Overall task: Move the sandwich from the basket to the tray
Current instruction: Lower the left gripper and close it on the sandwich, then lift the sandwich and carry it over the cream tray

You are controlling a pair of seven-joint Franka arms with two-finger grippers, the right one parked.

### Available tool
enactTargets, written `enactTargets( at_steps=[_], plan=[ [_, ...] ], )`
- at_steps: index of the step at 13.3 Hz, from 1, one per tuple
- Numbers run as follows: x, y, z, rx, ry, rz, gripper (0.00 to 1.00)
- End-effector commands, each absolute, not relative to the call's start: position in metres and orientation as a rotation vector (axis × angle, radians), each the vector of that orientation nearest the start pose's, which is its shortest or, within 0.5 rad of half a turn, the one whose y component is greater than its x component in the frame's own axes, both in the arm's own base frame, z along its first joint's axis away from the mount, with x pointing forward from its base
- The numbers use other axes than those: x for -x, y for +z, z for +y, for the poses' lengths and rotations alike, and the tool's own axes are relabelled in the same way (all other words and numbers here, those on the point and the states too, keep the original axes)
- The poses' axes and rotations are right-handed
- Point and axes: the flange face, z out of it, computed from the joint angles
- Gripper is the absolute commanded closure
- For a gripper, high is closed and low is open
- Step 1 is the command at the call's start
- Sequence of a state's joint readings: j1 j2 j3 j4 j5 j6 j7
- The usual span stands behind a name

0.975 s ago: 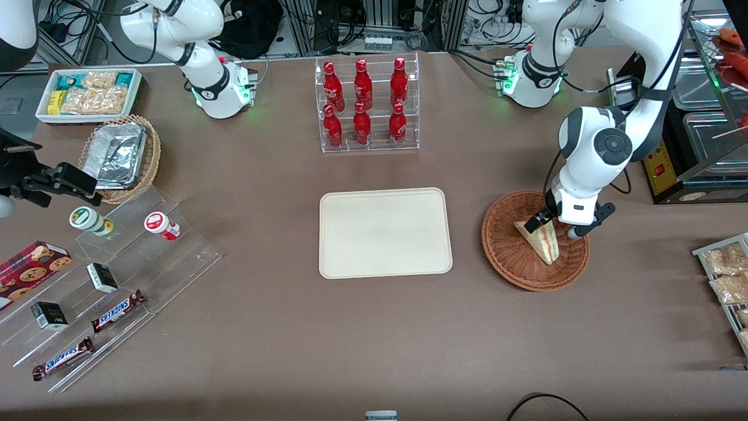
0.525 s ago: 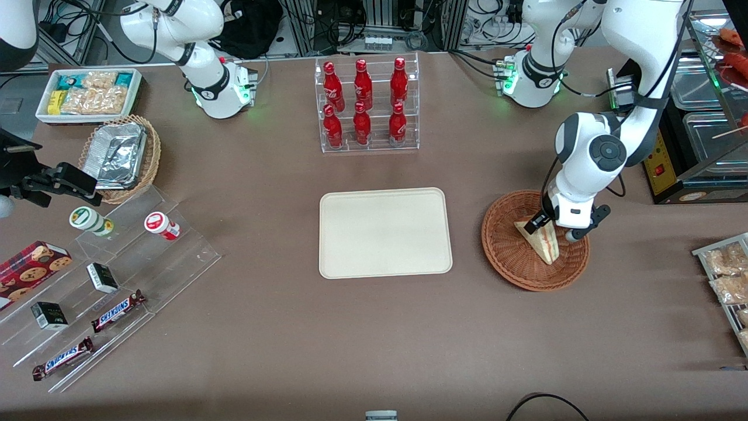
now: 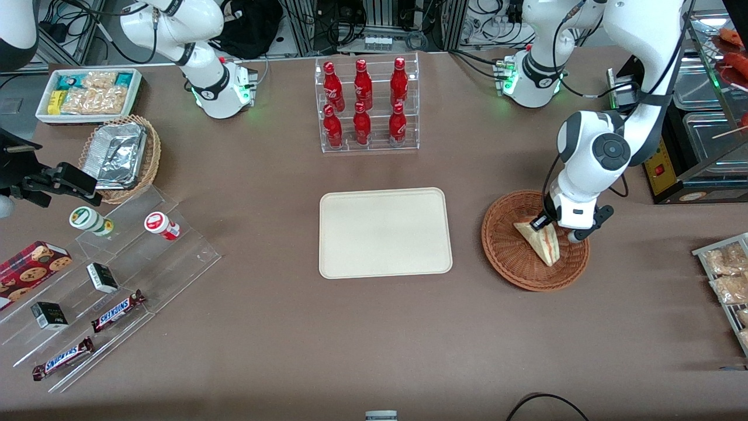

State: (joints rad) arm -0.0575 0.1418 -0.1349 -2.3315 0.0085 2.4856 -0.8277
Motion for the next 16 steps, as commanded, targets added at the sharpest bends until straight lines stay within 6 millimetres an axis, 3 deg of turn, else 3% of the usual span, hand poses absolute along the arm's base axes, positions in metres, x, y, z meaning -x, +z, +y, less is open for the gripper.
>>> enactTargets(
  at_steps=[1,3,6,12,15,16],
  plan=[
    [-0.519,0.329,-0.131,2.994,0.098,-0.838,0.91],
    [-0.532,0.364,-0.146,2.988,0.181,-0.741,0.91],
    [-0.528,0.369,-0.197,3.025,0.199,-0.603,0.91],
    [-0.522,0.345,-0.310,3.057,0.201,-0.240,0.90],
    [-0.515,0.331,-0.378,3.033,0.130,-0.262,0.90],
    [-0.523,0.328,-0.386,3.033,0.107,-0.306,0.90]
  ],
)
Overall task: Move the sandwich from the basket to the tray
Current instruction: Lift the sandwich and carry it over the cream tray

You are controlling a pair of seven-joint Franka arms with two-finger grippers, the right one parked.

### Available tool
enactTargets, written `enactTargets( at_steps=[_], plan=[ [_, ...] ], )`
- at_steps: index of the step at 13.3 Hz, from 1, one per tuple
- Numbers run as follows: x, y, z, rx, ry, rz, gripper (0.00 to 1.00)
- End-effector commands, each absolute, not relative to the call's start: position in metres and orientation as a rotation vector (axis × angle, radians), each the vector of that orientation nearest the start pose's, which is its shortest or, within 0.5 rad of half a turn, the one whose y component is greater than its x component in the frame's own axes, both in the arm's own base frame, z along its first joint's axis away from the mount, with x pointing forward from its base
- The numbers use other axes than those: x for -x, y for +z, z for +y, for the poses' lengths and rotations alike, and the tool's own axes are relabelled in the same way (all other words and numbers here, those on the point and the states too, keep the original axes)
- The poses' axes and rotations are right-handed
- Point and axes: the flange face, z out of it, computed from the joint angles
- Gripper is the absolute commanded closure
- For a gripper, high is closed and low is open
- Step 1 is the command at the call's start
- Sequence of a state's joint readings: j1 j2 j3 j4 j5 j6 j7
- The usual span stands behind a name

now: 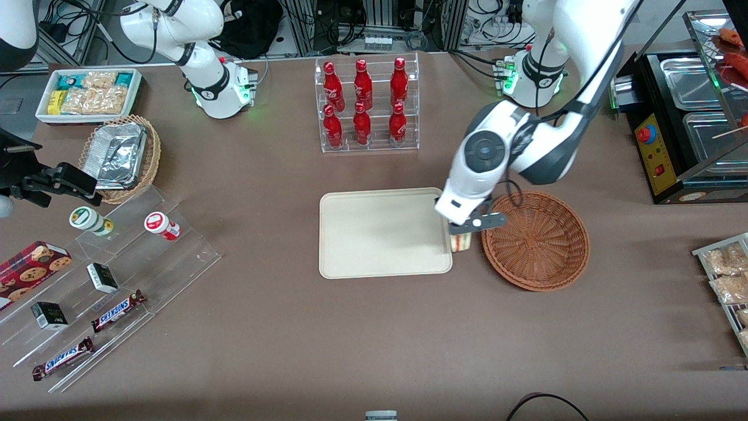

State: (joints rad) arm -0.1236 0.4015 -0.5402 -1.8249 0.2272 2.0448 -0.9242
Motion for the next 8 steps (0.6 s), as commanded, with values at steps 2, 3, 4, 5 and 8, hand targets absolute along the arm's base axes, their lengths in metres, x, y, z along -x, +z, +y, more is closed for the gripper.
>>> enactTargets(
  at_steps=[2,3,4,5,8],
  plan=[
    [-0.518,0.318,-0.422,3.057,0.122,-0.305,0.89],
    [-0.515,0.312,-0.436,3.063,0.133,-0.313,0.89],
    [-0.516,0.309,-0.446,3.074,0.138,-0.327,0.88],
    [-0.516,0.306,-0.455,3.084,0.149,-0.337,0.88],
    [-0.511,0.299,-0.478,3.101,0.161,-0.366,0.88]
  ],
)
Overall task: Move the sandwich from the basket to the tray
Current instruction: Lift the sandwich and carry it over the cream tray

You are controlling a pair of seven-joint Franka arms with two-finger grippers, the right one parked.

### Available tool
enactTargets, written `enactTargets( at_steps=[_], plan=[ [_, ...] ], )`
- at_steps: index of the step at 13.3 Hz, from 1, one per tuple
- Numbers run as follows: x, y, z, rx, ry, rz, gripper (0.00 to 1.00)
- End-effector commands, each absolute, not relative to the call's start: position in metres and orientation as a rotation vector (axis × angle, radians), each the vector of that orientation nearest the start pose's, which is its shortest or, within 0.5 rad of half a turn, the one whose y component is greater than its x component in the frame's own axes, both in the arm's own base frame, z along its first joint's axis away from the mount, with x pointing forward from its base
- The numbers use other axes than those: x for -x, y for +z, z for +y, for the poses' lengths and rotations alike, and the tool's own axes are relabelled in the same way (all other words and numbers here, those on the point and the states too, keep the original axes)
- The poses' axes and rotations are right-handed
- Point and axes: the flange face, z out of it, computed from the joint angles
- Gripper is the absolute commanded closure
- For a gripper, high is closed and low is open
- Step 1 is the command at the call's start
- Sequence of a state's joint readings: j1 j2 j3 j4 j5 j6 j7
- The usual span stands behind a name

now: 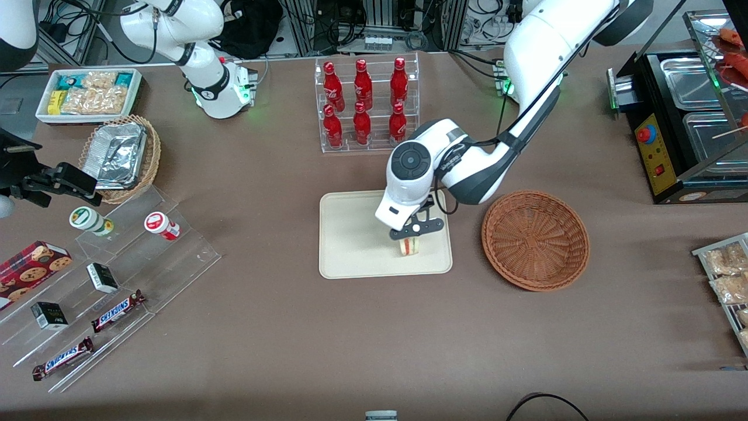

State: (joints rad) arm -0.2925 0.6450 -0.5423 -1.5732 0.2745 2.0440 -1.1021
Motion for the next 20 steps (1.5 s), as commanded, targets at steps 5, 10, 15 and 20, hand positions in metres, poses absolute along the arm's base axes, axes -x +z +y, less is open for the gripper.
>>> enactTargets(
  at_steps=[5,10,15,20],
  plan=[
    [-0.491,0.284,-0.517,3.149,0.134,-0.342,0.88],
    [-0.485,0.253,-0.526,3.100,0.006,-0.364,0.88],
    [-0.484,0.242,-0.526,3.100,0.024,-0.366,0.00],
    [-0.487,0.316,-0.518,3.084,-0.087,-0.351,0.00]
  ],
)
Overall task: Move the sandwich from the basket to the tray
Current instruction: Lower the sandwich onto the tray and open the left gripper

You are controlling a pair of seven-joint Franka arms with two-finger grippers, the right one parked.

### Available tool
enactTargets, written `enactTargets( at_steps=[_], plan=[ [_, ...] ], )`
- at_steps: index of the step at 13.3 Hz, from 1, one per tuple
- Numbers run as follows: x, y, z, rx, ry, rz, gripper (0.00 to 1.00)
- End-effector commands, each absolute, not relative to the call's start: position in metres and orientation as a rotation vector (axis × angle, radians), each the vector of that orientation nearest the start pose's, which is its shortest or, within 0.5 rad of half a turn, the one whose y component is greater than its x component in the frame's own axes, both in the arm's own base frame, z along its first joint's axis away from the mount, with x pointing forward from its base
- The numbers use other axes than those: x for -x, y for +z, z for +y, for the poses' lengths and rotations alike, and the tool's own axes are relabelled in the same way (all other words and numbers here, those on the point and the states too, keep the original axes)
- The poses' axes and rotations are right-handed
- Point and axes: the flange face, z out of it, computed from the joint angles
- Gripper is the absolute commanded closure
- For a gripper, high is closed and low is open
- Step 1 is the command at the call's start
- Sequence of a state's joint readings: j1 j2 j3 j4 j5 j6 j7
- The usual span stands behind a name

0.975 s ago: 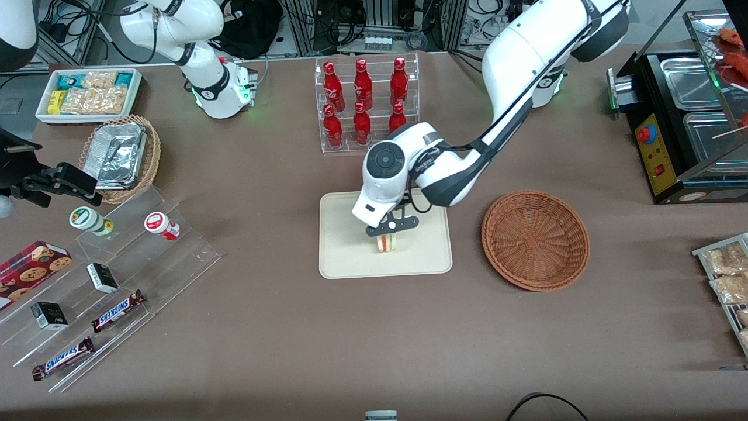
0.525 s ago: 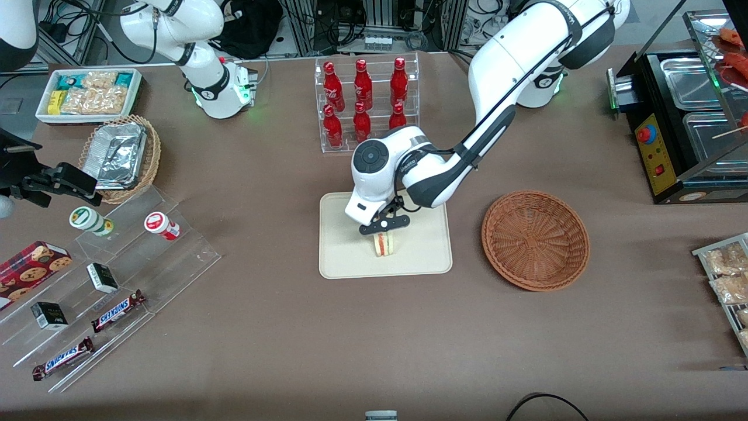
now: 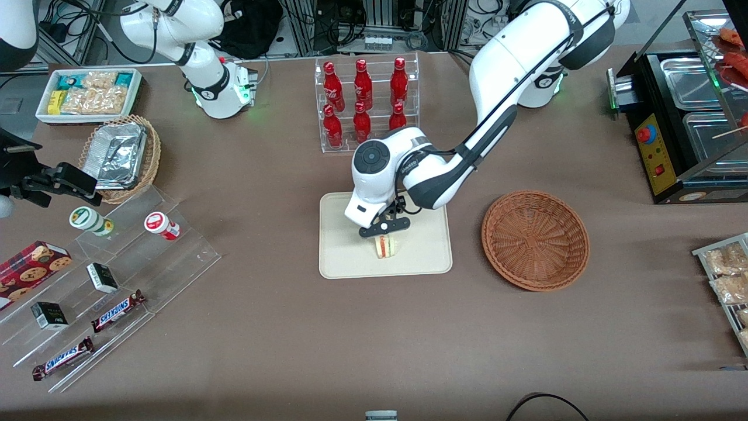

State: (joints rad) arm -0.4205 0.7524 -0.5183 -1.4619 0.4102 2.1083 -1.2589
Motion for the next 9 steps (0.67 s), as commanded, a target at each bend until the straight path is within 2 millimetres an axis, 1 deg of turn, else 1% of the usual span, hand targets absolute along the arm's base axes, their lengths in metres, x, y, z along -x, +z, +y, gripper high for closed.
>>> enactTargets(
  at_steps=[1,2,3,4,5,6,7,9],
  plan=[
    [-0.489,0.331,-0.511,3.066,-0.097,-0.361,0.00],
    [-0.493,0.343,-0.501,3.038,-0.102,-0.371,0.00],
    [-0.492,0.355,-0.496,3.020,-0.107,-0.346,0.00],
    [-0.498,0.363,-0.482,2.996,-0.096,-0.312,0.00],
    [-0.501,0.371,-0.472,2.972,-0.079,-0.286,0.00],
    [-0.503,0.377,-0.463,2.944,-0.045,-0.327,0.00],
    [-0.508,0.388,-0.447,2.916,-0.037,-0.357,0.00],
    [-0.534,0.402,-0.409,2.903,-0.040,-0.445,0.00]
  ],
)
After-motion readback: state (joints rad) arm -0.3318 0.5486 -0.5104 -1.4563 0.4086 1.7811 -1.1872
